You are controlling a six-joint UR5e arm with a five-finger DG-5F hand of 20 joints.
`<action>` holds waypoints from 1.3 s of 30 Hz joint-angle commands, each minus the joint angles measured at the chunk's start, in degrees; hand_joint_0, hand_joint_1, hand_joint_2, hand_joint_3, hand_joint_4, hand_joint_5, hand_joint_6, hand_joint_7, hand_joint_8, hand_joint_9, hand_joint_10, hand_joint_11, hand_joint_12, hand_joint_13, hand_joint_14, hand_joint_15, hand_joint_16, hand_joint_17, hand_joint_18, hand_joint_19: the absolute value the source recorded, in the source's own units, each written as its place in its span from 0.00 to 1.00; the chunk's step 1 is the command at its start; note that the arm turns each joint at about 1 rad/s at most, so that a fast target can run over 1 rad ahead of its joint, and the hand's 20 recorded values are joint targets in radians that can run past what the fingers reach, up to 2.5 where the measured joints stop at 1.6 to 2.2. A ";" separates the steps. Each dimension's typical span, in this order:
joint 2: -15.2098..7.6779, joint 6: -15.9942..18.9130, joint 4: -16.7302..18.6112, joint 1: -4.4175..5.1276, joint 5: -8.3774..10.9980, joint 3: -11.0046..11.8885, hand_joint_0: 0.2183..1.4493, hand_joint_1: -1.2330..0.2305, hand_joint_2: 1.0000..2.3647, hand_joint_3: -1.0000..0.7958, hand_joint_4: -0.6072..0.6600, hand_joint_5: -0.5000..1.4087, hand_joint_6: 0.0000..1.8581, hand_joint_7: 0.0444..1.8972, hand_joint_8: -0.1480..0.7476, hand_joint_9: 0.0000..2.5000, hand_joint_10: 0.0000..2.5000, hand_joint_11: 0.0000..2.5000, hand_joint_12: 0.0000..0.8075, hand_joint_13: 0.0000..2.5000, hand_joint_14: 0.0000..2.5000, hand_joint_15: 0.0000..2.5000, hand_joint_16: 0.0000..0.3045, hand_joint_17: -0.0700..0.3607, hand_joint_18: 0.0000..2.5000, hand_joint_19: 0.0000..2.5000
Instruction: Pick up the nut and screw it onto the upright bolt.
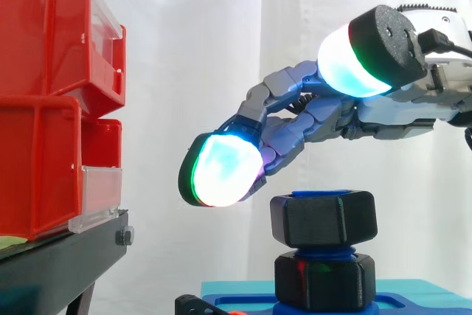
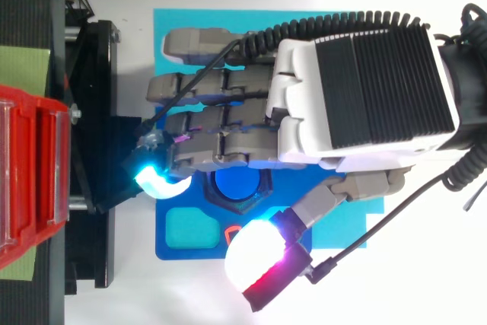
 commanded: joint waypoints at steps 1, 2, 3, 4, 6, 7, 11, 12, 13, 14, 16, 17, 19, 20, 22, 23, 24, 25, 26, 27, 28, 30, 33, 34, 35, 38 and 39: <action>0.00 0.06 -0.89 0.03 0.02 0.02 0.21 0.79 0.00 0.28 0.60 0.19 0.27 0.34 0.45 0.21 0.00 0.00 0.41 0.13 0.00 0.00 0.14 0.38 0.01 0.00; 0.00 0.06 -0.98 0.03 0.02 0.02 0.21 0.79 0.00 0.28 0.60 0.19 0.27 0.35 0.44 0.21 0.00 0.00 0.41 0.13 0.00 0.00 0.14 0.38 0.01 0.00; 0.00 0.06 -1.07 -0.06 0.02 0.02 0.21 0.78 0.00 0.28 0.60 0.19 0.27 0.35 0.45 0.21 0.00 0.00 0.41 0.13 0.00 0.00 0.14 0.38 0.01 0.00; -0.09 0.06 -1.07 -0.06 0.02 0.02 0.22 0.78 0.00 0.28 0.60 0.19 0.27 0.35 0.45 0.21 0.00 0.00 0.41 0.13 0.00 0.00 0.14 0.38 0.01 0.00; 0.00 0.06 -1.16 -0.06 0.02 -0.07 0.22 0.78 0.00 0.28 0.60 0.19 0.27 0.35 0.45 0.21 0.00 0.00 0.41 0.14 0.00 0.00 0.14 0.38 0.02 0.00; 0.00 0.06 -1.16 -0.06 0.02 0.02 0.22 0.78 0.00 0.28 0.61 0.19 0.27 0.36 0.45 0.22 0.00 0.00 0.41 0.14 0.00 0.00 0.14 0.38 0.02 0.00; 0.00 0.06 -1.68 -0.24 0.02 0.02 0.22 0.77 0.00 0.28 0.61 0.19 0.27 0.37 0.46 0.22 0.00 0.00 0.40 0.15 0.00 0.00 0.14 0.38 0.03 0.00; 0.00 0.06 -1.68 -0.24 0.02 -0.07 0.22 0.77 0.00 0.28 0.61 0.19 0.27 0.37 0.46 0.22 0.00 0.00 0.40 0.15 0.00 0.00 0.14 0.38 0.03 0.00; 0.00 0.06 -1.86 -0.33 0.02 -0.07 0.22 0.77 0.00 0.28 0.61 0.19 0.27 0.37 0.46 0.22 0.00 0.00 0.40 0.15 0.00 0.00 0.14 0.38 0.03 0.00; 0.00 0.06 -1.95 -0.24 0.02 -0.07 0.22 0.77 0.00 0.28 0.61 0.19 0.27 0.38 0.46 0.23 0.00 0.00 0.40 0.15 0.00 0.00 0.14 0.38 0.03 0.00; 0.00 0.06 -2.12 -0.33 0.02 0.02 0.22 0.77 0.00 0.28 0.62 0.20 0.27 0.39 0.46 0.23 0.00 0.00 0.40 0.16 0.00 0.00 0.14 0.38 0.04 0.00; 0.00 0.06 -2.21 -0.33 0.02 -0.07 0.22 0.77 0.00 0.28 0.62 0.20 0.27 0.40 0.46 0.23 0.00 0.00 0.40 0.16 0.00 0.00 0.13 0.38 0.04 0.00; -0.09 0.06 -2.21 -0.41 0.02 -0.07 0.22 0.76 0.00 0.28 0.63 0.20 0.27 0.42 0.46 0.23 0.00 0.00 0.40 0.16 0.00 0.00 0.13 0.37 0.04 0.00; 0.00 0.06 -2.21 -0.41 0.02 0.02 0.22 0.76 0.00 0.28 0.63 0.20 0.27 0.43 0.47 0.24 0.00 0.00 0.40 0.16 0.00 0.00 0.13 0.37 0.04 0.00; -0.09 0.06 -2.21 -0.41 0.02 -0.07 0.22 0.76 0.00 0.28 0.63 0.20 0.27 0.44 0.47 0.24 0.00 0.00 0.40 0.17 0.00 0.00 0.13 0.36 0.04 0.00; 0.00 0.06 -2.21 -0.41 0.02 0.02 0.22 0.76 0.00 0.28 0.64 0.21 0.27 0.46 0.47 0.24 0.00 0.00 0.40 0.17 0.00 0.00 0.13 0.36 0.04 0.00; 0.00 0.06 -2.30 -0.41 0.02 -0.07 0.23 0.76 0.00 0.28 0.64 0.21 0.27 0.47 0.47 0.24 0.00 0.00 0.40 0.17 0.00 0.00 0.12 0.36 0.04 0.00; 0.00 0.06 -2.39 -0.41 -0.07 -0.07 0.23 0.76 0.00 0.28 0.64 0.21 0.27 0.47 0.47 0.24 0.00 0.00 0.40 0.17 0.00 0.00 0.12 0.36 0.05 0.00; 0.00 0.06 -2.56 -0.50 -0.07 -0.07 0.23 0.76 0.00 0.28 0.64 0.21 0.27 0.48 0.47 0.25 0.00 0.00 0.40 0.18 0.00 0.00 0.12 0.35 0.05 0.00; 0.00 0.06 -2.65 -0.50 -0.07 -0.07 0.23 0.75 0.00 0.28 0.65 0.21 0.27 0.49 0.47 0.25 0.00 0.00 0.40 0.18 0.00 0.00 0.12 0.35 0.05 0.00; 0.00 0.06 -2.65 -0.50 -0.07 -0.07 0.23 0.75 0.00 0.28 0.65 0.21 0.27 0.49 0.47 0.25 0.00 0.00 0.40 0.18 0.00 0.00 0.12 0.35 0.05 0.00; 0.00 0.06 -2.74 -0.59 -0.16 -0.07 0.23 0.75 0.00 0.28 0.65 0.21 0.27 0.50 0.47 0.25 0.00 0.00 0.40 0.18 0.00 0.00 0.12 0.35 0.05 0.00; 0.00 0.06 -2.83 -0.77 -0.16 0.02 0.23 0.75 0.00 0.28 0.65 0.21 0.27 0.51 0.48 0.25 0.00 0.00 0.40 0.18 0.00 0.00 0.12 0.35 0.05 0.00; 0.00 0.06 -2.83 -0.85 -0.16 0.02 0.23 0.74 0.00 0.28 0.65 0.21 0.27 0.52 0.48 0.25 0.00 0.00 0.40 0.18 0.00 0.00 0.12 0.35 0.05 0.00; 0.00 0.06 -2.83 -0.85 -0.16 -0.07 0.23 0.74 0.00 0.28 0.65 0.21 0.27 0.53 0.48 0.25 0.00 0.00 0.40 0.18 0.00 0.00 0.12 0.35 0.05 0.00; 0.00 0.06 -2.83 -1.12 -0.25 -0.07 0.23 0.74 0.00 0.28 0.65 0.22 0.27 0.55 0.48 0.26 0.00 0.00 0.40 0.19 0.00 0.00 0.11 0.34 0.06 0.00; 0.00 0.06 -2.83 -1.21 -0.25 0.02 0.23 0.74 0.00 0.28 0.65 0.22 0.27 0.56 0.48 0.26 0.00 0.00 0.39 0.19 0.00 0.00 0.11 0.34 0.06 0.00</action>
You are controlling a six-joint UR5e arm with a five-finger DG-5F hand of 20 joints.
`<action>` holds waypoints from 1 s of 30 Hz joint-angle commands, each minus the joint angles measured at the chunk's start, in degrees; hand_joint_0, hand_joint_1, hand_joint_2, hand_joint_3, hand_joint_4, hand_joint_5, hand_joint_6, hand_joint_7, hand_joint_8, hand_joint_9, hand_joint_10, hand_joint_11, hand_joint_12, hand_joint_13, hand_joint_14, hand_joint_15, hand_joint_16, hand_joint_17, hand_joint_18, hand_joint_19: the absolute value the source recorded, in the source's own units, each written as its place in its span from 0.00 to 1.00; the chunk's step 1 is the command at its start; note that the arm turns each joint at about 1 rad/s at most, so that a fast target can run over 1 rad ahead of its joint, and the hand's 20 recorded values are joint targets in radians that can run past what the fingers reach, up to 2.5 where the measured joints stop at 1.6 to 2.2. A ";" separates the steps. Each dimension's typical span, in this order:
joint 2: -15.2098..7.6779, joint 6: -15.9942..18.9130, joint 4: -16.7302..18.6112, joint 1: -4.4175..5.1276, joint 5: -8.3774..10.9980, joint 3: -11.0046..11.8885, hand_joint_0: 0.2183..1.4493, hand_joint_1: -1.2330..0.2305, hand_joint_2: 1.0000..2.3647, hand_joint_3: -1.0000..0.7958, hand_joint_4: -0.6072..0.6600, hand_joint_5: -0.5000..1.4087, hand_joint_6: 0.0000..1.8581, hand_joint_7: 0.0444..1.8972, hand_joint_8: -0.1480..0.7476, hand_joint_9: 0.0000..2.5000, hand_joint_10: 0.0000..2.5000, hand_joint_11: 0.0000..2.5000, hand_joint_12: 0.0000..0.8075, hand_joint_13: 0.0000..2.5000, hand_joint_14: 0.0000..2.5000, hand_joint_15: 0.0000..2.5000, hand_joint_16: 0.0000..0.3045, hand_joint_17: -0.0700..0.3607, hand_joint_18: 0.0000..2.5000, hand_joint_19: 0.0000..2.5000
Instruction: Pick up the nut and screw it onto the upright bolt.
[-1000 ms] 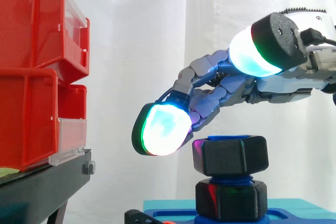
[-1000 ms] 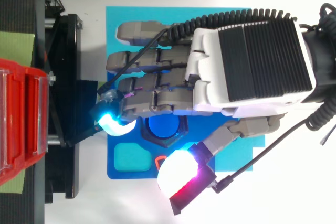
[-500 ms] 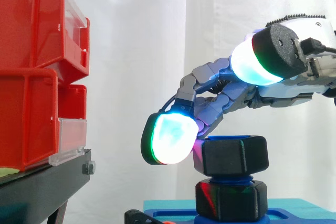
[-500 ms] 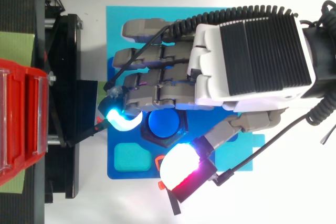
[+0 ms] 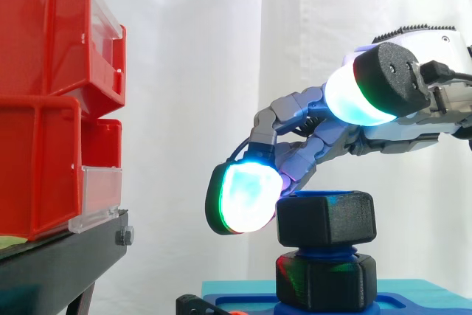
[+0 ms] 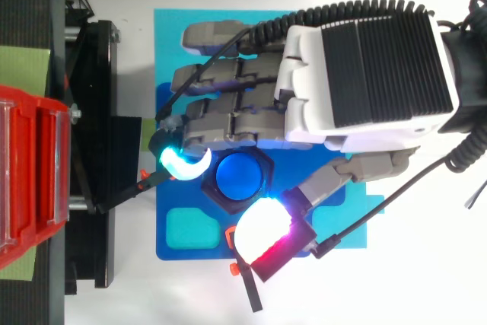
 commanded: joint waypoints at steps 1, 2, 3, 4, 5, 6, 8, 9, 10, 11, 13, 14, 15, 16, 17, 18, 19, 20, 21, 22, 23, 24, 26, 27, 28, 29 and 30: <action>0.00 0.00 -0.01 -0.31 -0.07 -0.05 0.23 0.73 0.00 0.28 0.65 0.22 0.27 0.57 0.48 0.26 0.00 0.00 0.40 0.19 0.00 0.00 0.11 0.34 0.06 0.00; 0.00 0.00 0.08 -0.31 -0.15 0.04 0.23 0.73 0.00 0.28 0.65 0.22 0.27 0.58 0.48 0.26 0.00 0.00 0.39 0.19 0.00 0.00 0.11 0.34 0.06 0.00; 0.00 0.00 0.17 -0.40 -0.15 -0.05 0.23 0.73 0.00 0.28 0.65 0.22 0.27 0.59 0.48 0.26 0.00 0.00 0.39 0.19 0.00 0.00 0.11 0.34 0.06 0.00; 0.00 0.00 0.25 -0.49 -0.24 -0.05 0.23 0.72 0.00 0.28 0.64 0.22 0.27 0.60 0.48 0.26 0.00 0.00 0.39 0.19 0.00 0.00 0.11 0.34 0.06 0.00; 0.00 0.00 0.25 -0.58 -0.33 0.04 0.23 0.72 0.00 0.28 0.64 0.22 0.27 0.62 0.48 0.27 0.00 0.00 0.39 0.19 0.00 0.00 0.11 0.34 0.06 0.00; 0.00 0.00 0.17 -0.66 -0.33 -0.05 0.23 0.71 0.00 0.28 0.64 0.22 0.27 0.64 0.48 0.27 0.00 0.00 0.39 0.20 0.00 0.00 0.11 0.34 0.07 0.00; 0.00 0.00 0.25 -0.84 -0.51 0.04 0.23 0.71 0.00 0.28 0.63 0.23 0.27 0.66 0.48 0.27 0.00 0.00 0.39 0.20 0.00 0.00 0.11 0.33 0.07 0.00; 0.00 0.00 0.25 -0.93 -0.59 -0.05 0.24 0.71 0.00 0.28 0.63 0.23 0.27 0.67 0.48 0.27 0.00 0.00 0.39 0.20 0.00 0.00 0.11 0.33 0.07 0.00; 0.00 0.00 0.25 -1.02 -0.59 -0.05 0.24 0.71 0.00 0.28 0.63 0.23 0.27 0.69 0.49 0.27 0.00 0.00 0.39 0.20 0.00 0.00 0.11 0.33 0.07 0.00; 0.00 0.00 0.25 -1.10 -0.68 0.04 0.24 0.70 0.00 0.28 0.62 0.23 0.27 0.70 0.49 0.28 0.00 0.00 0.38 0.20 0.00 0.00 0.11 0.33 0.08 0.00; 0.00 0.00 0.34 -1.46 -0.86 0.04 0.24 0.69 0.00 0.28 0.62 0.24 0.27 0.73 0.49 0.29 0.00 0.00 0.38 0.21 0.00 0.00 0.11 0.33 0.08 0.00; 0.00 0.00 0.43 -1.54 -0.94 -0.05 0.24 0.69 0.00 0.28 0.62 0.24 0.27 0.74 0.49 0.29 0.00 0.00 0.38 0.22 0.00 0.00 0.11 0.33 0.09 0.00; 0.00 0.00 0.52 -1.63 -0.94 0.04 0.24 0.69 0.00 0.28 0.62 0.24 0.28 0.73 0.49 0.29 0.00 0.00 0.37 0.22 0.00 0.00 0.10 0.33 0.09 0.00; 0.00 0.00 0.52 -1.72 -1.12 -0.05 0.24 0.68 0.00 0.28 0.62 0.24 0.28 0.73 0.49 0.29 0.00 0.00 0.38 0.22 0.00 0.00 0.10 0.33 0.09 0.00; 0.00 0.00 0.61 -1.81 -1.30 0.04 0.24 0.68 0.00 0.28 0.62 0.24 0.29 0.72 0.49 0.30 0.00 0.00 0.37 0.22 0.00 0.00 0.10 0.33 0.09 0.00; 0.00 0.00 0.69 -1.81 -1.30 0.04 0.24 0.68 0.00 0.28 0.62 0.24 0.30 0.70 0.49 0.30 0.00 0.00 0.37 0.22 0.00 0.00 0.10 0.33 0.10 0.00; 0.00 0.00 0.69 -1.89 -1.38 0.04 0.24 0.68 0.00 0.28 0.62 0.24 0.30 0.69 0.49 0.30 0.00 0.00 0.37 0.23 0.00 0.00 0.10 0.33 0.10 0.00; 0.00 0.00 0.78 -1.89 -1.56 0.04 0.24 0.67 0.00 0.28 0.62 0.24 0.31 0.69 0.49 0.31 0.00 0.00 0.37 0.23 0.00 0.00 0.10 0.33 0.10 0.00; 0.00 0.00 0.87 -1.98 -1.65 0.04 0.24 0.67 0.00 0.28 0.62 0.24 0.31 0.69 0.50 0.31 0.00 0.00 0.37 0.23 0.00 0.00 0.10 0.33 0.10 0.00; 0.00 0.00 0.87 -1.98 -1.65 0.04 0.24 0.67 0.00 0.28 0.62 0.24 0.31 0.69 0.50 0.31 0.00 0.00 0.36 0.23 0.00 0.00 0.10 0.32 0.11 0.00; 0.00 0.00 1.22 -2.07 -1.82 0.04 0.24 0.67 0.00 0.28 0.62 0.24 0.32 0.68 0.50 0.32 0.00 0.00 0.36 0.23 0.00 0.00 0.10 0.32 0.11 0.00; 0.00 0.00 1.31 -2.07 -1.82 0.04 0.24 0.67 0.00 0.28 0.62 0.24 0.32 0.68 0.50 0.32 0.00 0.00 0.36 0.24 0.00 0.00 0.10 0.32 0.12 0.00; 0.00 0.00 1.31 -2.07 -1.82 0.04 0.25 0.67 0.00 0.28 0.62 0.24 0.33 0.67 0.50 0.33 0.00 0.00 0.36 0.24 0.00 0.00 0.10 0.32 0.12 0.00; 0.00 0.00 1.31 -2.16 -1.91 0.04 0.25 0.67 0.00 0.28 0.63 0.25 0.33 0.66 0.50 0.34 0.00 0.00 0.36 0.25 0.00 0.00 0.10 0.32 0.12 0.00; 0.00 0.00 1.31 -2.25 -2.00 0.04 0.25 0.67 0.00 0.28 0.62 0.25 0.34 0.65 0.50 0.34 0.00 0.00 0.36 0.25 0.00 0.00 0.10 0.32 0.13 0.00; 0.00 0.00 1.40 -2.25 -2.09 0.04 0.24 0.67 0.00 0.28 0.61 0.25 0.34 0.64 0.50 0.36 0.00 0.00 0.35 0.26 0.00 0.00 0.10 0.32 0.13 0.00; 0.00 0.00 1.40 -2.33 -2.18 0.04 0.24 0.67 0.00 0.28 0.61 0.25 0.34 0.64 0.50 0.37 0.00 0.00 0.35 0.27 0.00 0.00 0.10 0.32 0.14 0.00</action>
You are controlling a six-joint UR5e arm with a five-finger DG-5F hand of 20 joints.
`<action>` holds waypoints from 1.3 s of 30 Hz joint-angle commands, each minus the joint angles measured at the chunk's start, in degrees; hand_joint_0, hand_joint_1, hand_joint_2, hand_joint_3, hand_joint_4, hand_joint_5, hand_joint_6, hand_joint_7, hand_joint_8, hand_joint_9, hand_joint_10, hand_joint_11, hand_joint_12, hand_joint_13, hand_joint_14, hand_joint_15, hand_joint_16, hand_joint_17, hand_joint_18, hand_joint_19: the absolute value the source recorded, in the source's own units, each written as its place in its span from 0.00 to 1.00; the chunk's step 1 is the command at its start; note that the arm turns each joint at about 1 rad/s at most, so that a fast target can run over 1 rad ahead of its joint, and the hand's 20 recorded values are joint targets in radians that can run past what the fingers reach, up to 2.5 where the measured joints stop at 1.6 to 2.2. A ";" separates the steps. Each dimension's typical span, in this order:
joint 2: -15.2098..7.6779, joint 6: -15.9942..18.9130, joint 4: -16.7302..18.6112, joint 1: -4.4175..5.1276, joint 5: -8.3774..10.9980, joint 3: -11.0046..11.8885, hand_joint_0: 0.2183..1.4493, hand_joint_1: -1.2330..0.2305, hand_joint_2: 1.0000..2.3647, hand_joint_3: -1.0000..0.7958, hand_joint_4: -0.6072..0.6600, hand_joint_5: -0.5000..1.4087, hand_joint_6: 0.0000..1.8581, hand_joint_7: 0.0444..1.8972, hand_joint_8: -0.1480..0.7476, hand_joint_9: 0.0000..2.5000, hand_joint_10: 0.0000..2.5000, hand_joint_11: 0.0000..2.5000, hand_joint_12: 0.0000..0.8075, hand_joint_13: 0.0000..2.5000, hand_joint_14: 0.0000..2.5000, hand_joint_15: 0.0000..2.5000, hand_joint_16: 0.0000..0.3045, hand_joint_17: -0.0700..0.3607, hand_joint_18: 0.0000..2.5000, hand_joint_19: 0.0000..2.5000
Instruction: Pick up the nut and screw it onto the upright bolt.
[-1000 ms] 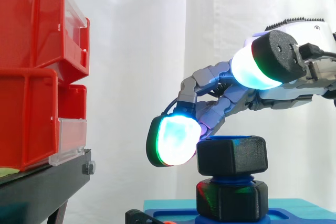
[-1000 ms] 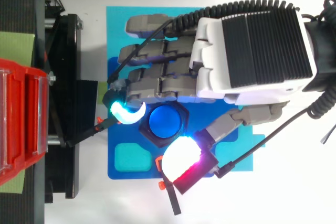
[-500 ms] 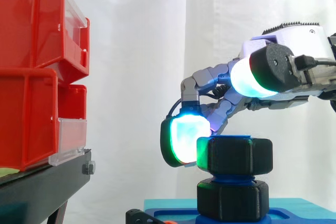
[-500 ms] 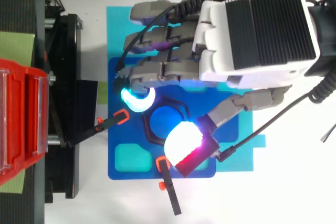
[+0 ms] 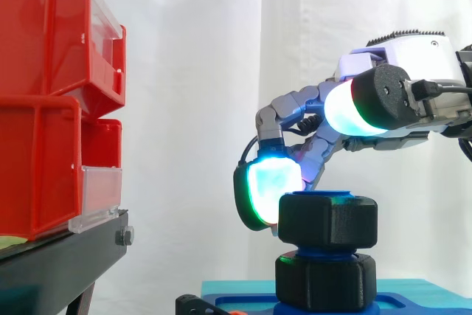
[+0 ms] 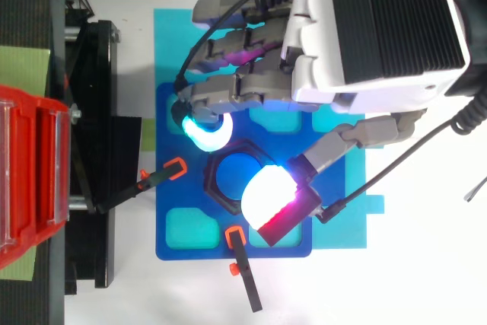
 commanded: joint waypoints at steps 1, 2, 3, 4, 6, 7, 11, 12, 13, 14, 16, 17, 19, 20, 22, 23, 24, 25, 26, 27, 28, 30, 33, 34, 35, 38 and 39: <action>0.00 0.00 0.09 -0.17 -0.26 0.00 0.24 0.68 0.00 0.28 0.60 0.26 0.35 0.64 0.50 0.38 0.00 0.00 0.34 0.27 0.00 0.00 0.10 0.31 0.14 0.00; 0.00 0.00 0.09 -0.25 -0.26 0.00 0.24 0.68 0.00 0.28 0.59 0.26 0.35 0.65 0.50 0.39 0.00 0.00 0.33 0.28 0.00 0.00 0.09 0.31 0.15 0.00; 0.00 0.00 0.09 -0.25 -0.26 0.00 0.24 0.68 0.00 0.28 0.57 0.27 0.35 0.65 0.50 0.41 0.00 0.00 0.33 0.29 0.00 0.00 0.09 0.31 0.16 0.00; 0.00 0.00 0.01 -0.34 -0.26 0.00 0.24 0.68 0.00 0.28 0.56 0.27 0.34 0.66 0.50 0.41 0.00 0.00 0.33 0.30 0.00 0.00 0.09 0.31 0.16 0.00; 0.00 0.09 -0.26 -0.43 -0.44 0.00 0.24 0.68 0.00 0.28 0.53 0.28 0.34 0.68 0.50 0.44 0.00 0.00 0.32 0.31 0.00 0.00 0.09 0.30 0.18 0.00; 0.00 0.18 -0.26 -0.52 -0.61 0.00 0.24 0.68 0.00 0.28 0.52 0.28 0.33 0.69 0.50 0.46 0.00 0.00 0.31 0.32 0.00 0.01 0.09 0.30 0.19 0.00; 0.00 0.18 -0.35 -0.43 -1.05 0.62 0.24 0.68 0.00 0.28 0.49 0.30 0.31 0.75 0.50 0.49 0.00 0.00 0.29 0.34 0.00 0.01 0.08 0.29 0.21 0.00; 0.00 0.18 -0.43 -0.52 -1.14 0.79 0.25 0.67 0.00 0.28 0.48 0.30 0.30 0.79 0.50 0.50 0.00 0.00 0.29 0.35 0.00 0.01 0.08 0.28 0.24 0.00; 0.00 0.18 -0.52 -0.52 -1.14 0.97 0.25 0.67 0.00 0.28 0.47 0.30 0.30 0.79 0.49 0.51 0.00 0.00 0.29 0.36 0.00 0.01 0.08 0.28 0.24 0.00; 0.00 0.18 -0.96 -0.61 -1.40 1.58 0.25 0.67 0.00 0.28 0.47 0.31 0.29 0.80 0.49 0.52 0.00 0.01 0.28 0.36 0.00 0.01 0.07 0.28 0.25 0.00; 0.00 0.18 -1.40 -0.69 -1.58 2.02 0.25 0.67 0.00 0.28 0.46 0.31 0.29 0.82 0.49 0.54 0.00 0.01 0.28 0.37 0.00 0.01 0.07 0.28 0.26 0.00; 0.00 0.18 -1.75 -0.78 -1.75 2.29 0.25 0.66 0.00 0.28 0.46 0.31 0.28 0.83 0.49 0.55 0.00 0.01 0.28 0.38 0.00 0.02 0.07 0.28 0.26 0.00; 0.00 0.18 -3.42 -1.05 -2.10 3.25 0.25 0.66 0.00 0.28 0.45 0.31 0.28 0.85 0.48 0.57 0.00 0.01 0.27 0.39 0.00 0.02 0.07 0.27 0.28 0.00; 0.00 0.18 -3.95 -1.22 -2.19 3.52 0.25 0.66 0.00 0.28 0.45 0.31 0.28 0.85 0.48 0.57 0.00 0.02 0.27 0.39 0.00 0.02 0.07 0.27 0.29 0.00; 0.00 0.18 -4.48 -1.31 -2.37 3.87 0.25 0.65 0.00 0.28 0.45 0.32 0.27 0.87 0.47 0.59 0.00 0.03 0.26 0.41 0.00 0.02 0.07 0.27 0.29 0.01; 0.00 0.18 -4.56 -1.40 -2.37 3.78 0.25 0.65 0.00 0.28 0.45 0.32 0.27 0.87 0.46 0.60 0.00 0.03 0.26 0.41 0.00 0.02 0.06 0.26 0.30 0.01; 0.00 0.18 -4.65 -1.49 -2.46 3.87 0.25 0.65 0.00 0.28 0.44 0.32 0.27 0.87 0.46 0.61 0.00 0.03 0.25 0.42 0.00 0.02 0.06 0.26 0.31 0.01; 0.00 0.18 -4.56 -1.57 -2.63 3.78 0.25 0.65 0.00 0.28 0.44 0.32 0.27 0.87 0.45 0.61 0.00 0.03 0.25 0.42 0.00 0.02 0.06 0.26 0.31 0.01; 0.00 0.18 -4.48 -1.75 -2.81 3.87 0.25 0.65 0.00 0.28 0.44 0.32 0.27 0.87 0.45 0.62 0.00 0.04 0.25 0.42 0.00 0.02 0.06 0.26 0.31 0.02; 0.00 0.18 -4.48 -1.75 -2.90 3.78 0.25 0.65 0.00 0.28 0.44 0.32 0.27 0.87 0.45 0.62 0.00 0.04 0.25 0.42 0.00 0.02 0.06 0.26 0.31 0.02; 0.00 0.18 -4.48 -1.75 -2.90 3.78 0.25 0.65 0.00 0.28 0.44 0.32 0.27 0.87 0.45 0.62 0.00 0.04 0.25 0.42 0.00 0.02 0.06 0.26 0.31 0.02; 0.00 0.18 -4.65 -2.19 -3.51 4.40 0.25 0.66 0.00 0.28 0.47 0.31 0.27 0.84 0.47 0.62 0.00 0.05 0.26 0.42 0.00 0.03 0.07 0.27 0.30 0.01; 0.00 0.09 -5.44 -2.63 -4.39 5.63 0.24 0.67 0.00 0.28 0.54 0.29 0.28 0.78 0.49 0.58 0.00 0.05 0.28 0.39 0.00 0.02 0.08 0.28 0.27 0.00; 0.00 0.00 -5.71 -2.72 -4.57 5.89 0.24 0.68 0.00 0.28 0.57 0.29 0.27 0.78 0.49 0.58 0.00 0.05 0.28 0.39 0.00 0.02 0.08 0.29 0.26 0.00; 0.00 0.00 -5.71 -2.72 -4.57 5.89 0.23 0.68 0.00 0.28 0.59 0.27 0.27 0.74 0.50 0.57 0.00 0.05 0.29 0.38 0.00 0.02 0.08 0.29 0.25 0.00; 0.00 -0.26 -6.94 -2.89 -5.09 7.21 0.23 0.69 0.00 0.28 0.64 0.25 0.27 0.62 0.49 0.53 0.00 0.05 0.31 0.36 0.00 0.02 0.09 0.31 0.23 0.00; 0.00 -0.70 -7.38 -3.07 -5.36 7.65 0.23 0.69 0.00 0.28 0.65 0.24 0.27 0.60 0.50 0.53 0.00 0.05 0.32 0.35 0.00 0.02 0.09 0.31 0.23 0.00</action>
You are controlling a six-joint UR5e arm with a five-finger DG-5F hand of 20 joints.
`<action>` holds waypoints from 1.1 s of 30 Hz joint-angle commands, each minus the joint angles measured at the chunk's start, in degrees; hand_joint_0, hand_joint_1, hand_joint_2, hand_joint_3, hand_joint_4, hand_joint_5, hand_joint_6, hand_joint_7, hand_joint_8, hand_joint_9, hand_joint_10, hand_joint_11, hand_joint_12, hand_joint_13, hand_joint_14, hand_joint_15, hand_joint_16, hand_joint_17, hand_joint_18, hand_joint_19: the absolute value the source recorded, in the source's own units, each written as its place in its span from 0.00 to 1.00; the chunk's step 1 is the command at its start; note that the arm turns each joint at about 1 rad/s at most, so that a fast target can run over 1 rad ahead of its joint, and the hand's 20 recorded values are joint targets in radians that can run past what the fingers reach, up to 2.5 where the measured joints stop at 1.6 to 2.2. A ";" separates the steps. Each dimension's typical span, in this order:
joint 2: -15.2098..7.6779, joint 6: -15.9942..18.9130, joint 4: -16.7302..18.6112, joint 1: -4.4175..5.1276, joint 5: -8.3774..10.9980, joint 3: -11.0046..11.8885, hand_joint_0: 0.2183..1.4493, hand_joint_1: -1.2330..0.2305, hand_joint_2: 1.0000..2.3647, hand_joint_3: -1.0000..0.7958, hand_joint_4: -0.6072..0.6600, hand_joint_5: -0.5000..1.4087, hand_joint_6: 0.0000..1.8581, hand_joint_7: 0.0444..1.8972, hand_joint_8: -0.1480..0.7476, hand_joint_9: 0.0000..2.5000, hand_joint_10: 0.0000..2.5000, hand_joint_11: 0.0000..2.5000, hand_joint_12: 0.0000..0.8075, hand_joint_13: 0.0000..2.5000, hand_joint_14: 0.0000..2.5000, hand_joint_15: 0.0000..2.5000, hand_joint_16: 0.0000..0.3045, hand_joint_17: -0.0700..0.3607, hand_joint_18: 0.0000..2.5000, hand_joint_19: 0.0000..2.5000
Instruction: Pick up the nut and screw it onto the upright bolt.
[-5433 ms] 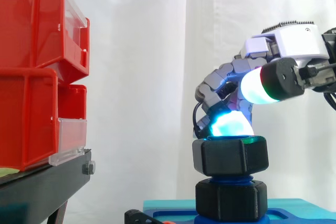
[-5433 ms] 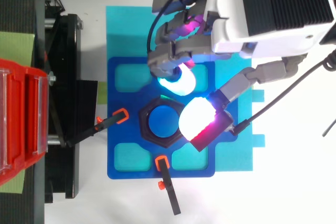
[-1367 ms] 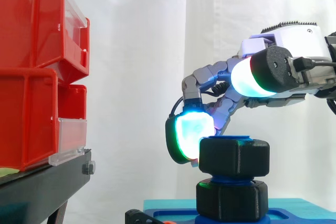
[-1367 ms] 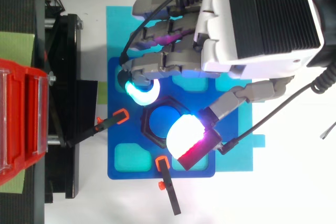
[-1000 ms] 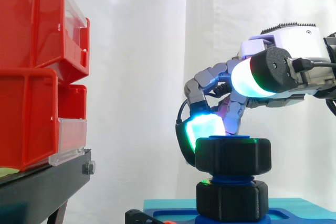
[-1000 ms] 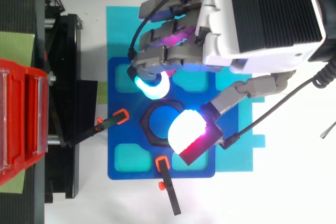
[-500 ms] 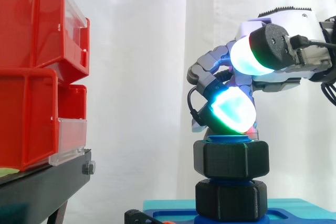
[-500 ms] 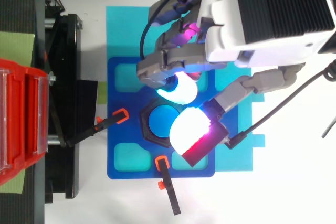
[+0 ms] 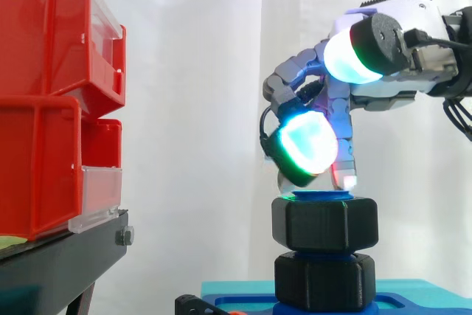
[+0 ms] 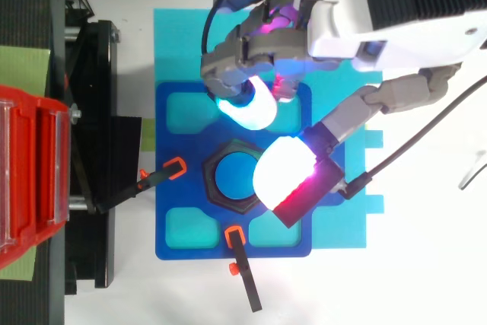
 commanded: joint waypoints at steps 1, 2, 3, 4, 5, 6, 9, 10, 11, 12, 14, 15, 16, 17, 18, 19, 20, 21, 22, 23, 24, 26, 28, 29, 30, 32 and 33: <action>0.00 -0.80 -1.20 -0.28 -0.69 1.53 0.23 0.69 0.00 0.28 0.66 0.23 0.27 0.56 0.50 0.51 0.00 0.04 0.32 0.34 0.00 0.02 0.09 0.31 0.22 0.00; 0.00 -1.24 -1.46 -0.28 -0.87 2.05 0.22 0.69 0.00 0.28 0.66 0.22 0.27 0.53 0.50 0.50 0.00 0.04 0.33 0.33 0.00 0.02 0.10 0.32 0.22 0.00; 0.00 -1.42 -1.55 -0.36 -0.96 2.05 0.22 0.70 0.00 0.28 0.66 0.22 0.27 0.51 0.49 0.49 0.00 0.03 0.33 0.32 0.00 0.01 0.10 0.32 0.21 0.00; 0.00 -1.51 -1.55 -0.36 -0.96 2.05 0.22 0.70 0.00 0.28 0.66 0.21 0.27 0.48 0.49 0.46 0.00 0.02 0.34 0.31 0.00 0.01 0.10 0.32 0.20 0.00; 0.00 -1.86 -1.55 -0.28 -0.87 2.05 0.22 0.70 0.00 0.28 0.66 0.21 0.27 0.46 0.49 0.46 0.00 0.02 0.35 0.30 0.00 0.01 0.10 0.33 0.20 0.00; 0.00 -2.12 -1.46 -0.19 -0.69 2.05 0.22 0.70 0.00 0.28 0.65 0.20 0.27 0.44 0.48 0.44 0.00 0.01 0.35 0.29 0.00 0.01 0.10 0.33 0.19 0.00; 0.00 -2.56 -1.37 0.34 -0.60 1.44 0.21 0.71 0.00 0.28 0.64 0.19 0.27 0.38 0.46 0.37 0.00 0.00 0.37 0.23 0.00 0.00 0.12 0.35 0.13 0.00; 0.00 -2.56 -1.28 0.43 -0.60 1.09 0.21 0.72 0.00 0.28 0.63 0.19 0.27 0.37 0.46 0.36 0.00 0.00 0.37 0.21 0.00 0.00 0.12 0.35 0.11 0.00; 0.00 -2.47 -1.20 0.60 -0.52 0.82 0.21 0.72 0.00 0.28 0.62 0.19 0.27 0.35 0.44 0.33 0.00 0.00 0.37 0.20 0.00 0.00 0.12 0.36 0.08 0.00; 0.00 -2.47 -0.93 0.96 0.01 0.21 0.21 0.73 0.00 0.28 0.62 0.19 0.27 0.34 0.44 0.30 0.00 0.00 0.38 0.17 0.00 0.00 0.12 0.36 0.05 0.00; 0.00 -2.47 -0.40 1.39 0.63 -0.85 0.21 0.74 0.00 0.28 0.62 0.18 0.27 0.33 0.44 0.29 0.00 0.00 0.38 0.15 0.00 0.00 0.12 0.36 0.03 0.00; 0.00 -2.47 -0.14 1.57 0.98 -1.20 0.20 0.75 0.00 0.28 0.61 0.18 0.27 0.32 0.43 0.27 0.00 0.00 0.38 0.13 0.00 0.00 0.13 0.36 0.01 0.00; 0.00 -2.39 0.39 1.83 1.50 -1.81 0.20 0.75 0.00 0.28 0.61 0.18 0.27 0.32 0.43 0.27 0.00 0.00 0.39 0.13 0.00 0.00 0.13 0.36 0.00 0.00; 0.00 -2.30 1.00 2.10 1.86 -2.25 0.20 0.76 0.00 0.28 0.61 0.18 0.27 0.32 0.43 0.26 0.00 0.00 0.39 0.12 0.00 0.00 0.13 0.36 0.00 0.00; 0.00 -2.21 1.35 2.27 1.94 -2.43 0.20 0.76 0.00 0.28 0.60 0.18 0.27 0.31 0.43 0.25 0.00 0.00 0.39 0.10 0.00 0.00 0.13 0.37 0.00 0.00; 0.00 -2.03 2.32 2.45 2.21 -2.87 0.20 0.77 0.00 0.28 0.60 0.18 0.27 0.31 0.43 0.24 0.00 0.00 0.39 0.10 0.00 0.00 0.13 0.37 0.00 0.00; 0.00 -1.86 2.94 2.71 2.21 -3.05 0.20 0.78 0.00 0.28 0.60 0.18 0.27 0.30 0.42 0.23 0.00 0.00 0.40 0.08 0.00 0.00 0.13 0.38 0.00 0.00; 0.00 -1.60 3.55 2.89 2.30 -3.22 0.20 0.78 0.00 0.28 0.59 0.17 0.27 0.30 0.42 0.22 0.00 0.00 0.40 0.07 0.00 0.00 0.14 0.38 0.00 0.00; 0.00 -1.42 3.90 3.15 2.30 -3.31 0.20 0.79 0.00 0.28 0.59 0.17 0.27 0.30 0.41 0.21 0.00 0.00 0.40 0.06 0.00 0.00 0.14 0.38 0.00 0.00; 0.00 -1.33 4.08 3.24 2.30 -3.31 0.20 0.79 0.00 0.28 0.59 0.17 0.27 0.30 0.41 0.20 0.00 0.00 0.40 0.06 0.00 0.00 0.14 0.38 0.00 0.00; 0.00 -1.24 4.43 3.42 2.38 -3.31 0.20 0.79 0.00 0.28 0.59 0.17 0.27 0.29 0.41 0.20 0.00 0.00 0.40 0.05 0.00 0.00 0.14 0.38 0.00 0.00; 0.00 -1.16 4.69 3.50 2.65 -3.31 0.20 0.80 0.00 0.28 0.59 0.17 0.27 0.29 0.41 0.17 0.00 0.00 0.41 0.04 0.00 0.00 0.14 0.38 0.00 0.00; 0.00 -1.16 4.78 3.59 2.74 -3.31 0.20 0.81 0.00 0.28 0.58 0.17 0.27 0.29 0.41 0.17 0.00 0.00 0.41 0.03 0.00 0.00 0.14 0.38 0.00 0.00; 0.00 -1.16 4.87 3.68 2.74 -3.31 0.20 0.82 0.00 0.28 0.58 0.17 0.27 0.29 0.41 0.16 0.00 0.00 0.41 0.03 0.00 0.00 0.14 0.39 0.00 0.00; 0.00 -1.16 4.87 3.77 2.74 -3.40 0.20 0.82 0.00 0.28 0.58 0.17 0.27 0.29 0.40 0.16 0.00 0.00 0.41 0.03 0.00 0.00 0.14 0.39 0.00 0.00; 0.00 -1.16 4.78 3.94 2.91 -3.40 0.20 0.82 0.00 0.28 0.59 0.17 0.27 0.30 0.40 0.15 0.00 0.00 0.41 0.03 0.00 0.00 0.14 0.39 0.00 0.00; 0.00 -1.16 4.78 3.94 3.00 -3.31 0.20 0.82 0.00 0.28 0.58 0.17 0.27 0.30 0.40 0.15 0.00 0.00 0.41 0.03 0.00 0.00 0.14 0.39 0.00 0.00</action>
